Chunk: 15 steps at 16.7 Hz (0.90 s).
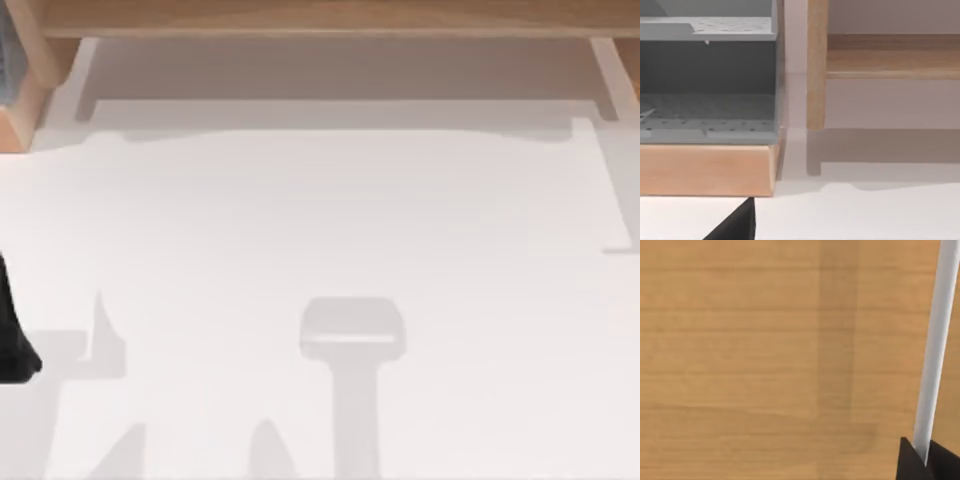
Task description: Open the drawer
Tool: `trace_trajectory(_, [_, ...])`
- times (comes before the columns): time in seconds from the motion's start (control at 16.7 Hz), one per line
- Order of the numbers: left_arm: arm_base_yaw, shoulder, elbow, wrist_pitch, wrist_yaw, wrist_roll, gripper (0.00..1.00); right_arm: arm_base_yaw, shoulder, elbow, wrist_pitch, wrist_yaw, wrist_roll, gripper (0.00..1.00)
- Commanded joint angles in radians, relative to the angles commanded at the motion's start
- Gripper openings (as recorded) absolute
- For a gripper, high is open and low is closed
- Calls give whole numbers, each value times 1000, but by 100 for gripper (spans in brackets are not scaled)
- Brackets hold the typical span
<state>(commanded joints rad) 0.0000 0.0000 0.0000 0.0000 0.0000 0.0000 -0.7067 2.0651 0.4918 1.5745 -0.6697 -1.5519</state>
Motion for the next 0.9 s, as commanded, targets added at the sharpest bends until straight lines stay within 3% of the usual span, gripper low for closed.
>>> trace_trajectory(0.24, [0,0,0,0,0,0,100,-5,-3,-7,6,-5,0,0])
trace_trajectory(0.9, [0,0,0,0,0,0,100,-5,-3,-7,6,-5,0,83])
